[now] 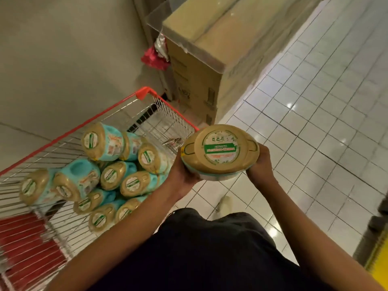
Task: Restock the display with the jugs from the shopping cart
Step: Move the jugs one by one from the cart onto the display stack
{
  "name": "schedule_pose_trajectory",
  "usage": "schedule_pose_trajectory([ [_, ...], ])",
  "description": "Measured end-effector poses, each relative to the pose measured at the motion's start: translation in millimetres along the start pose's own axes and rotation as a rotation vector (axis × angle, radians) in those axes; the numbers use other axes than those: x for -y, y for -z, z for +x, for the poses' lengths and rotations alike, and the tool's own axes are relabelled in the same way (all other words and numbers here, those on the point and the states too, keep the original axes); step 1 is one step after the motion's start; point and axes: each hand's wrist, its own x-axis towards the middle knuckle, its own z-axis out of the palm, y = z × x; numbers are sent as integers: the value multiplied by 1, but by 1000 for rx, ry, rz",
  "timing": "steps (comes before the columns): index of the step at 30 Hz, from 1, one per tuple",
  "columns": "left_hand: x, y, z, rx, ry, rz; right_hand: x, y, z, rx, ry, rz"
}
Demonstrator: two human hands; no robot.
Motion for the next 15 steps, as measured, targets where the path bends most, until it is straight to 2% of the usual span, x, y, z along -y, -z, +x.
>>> schedule_pose_trajectory([
  [3,14,-54,21,39,-14,52,-3,61,-1,-49,13,-19],
  [8,34,-137,57,74,11,159,-27,154,9,-146,-85,-68],
  [15,24,-227,119,120,43,225,-31,235,54,-226,-92,-65],
])
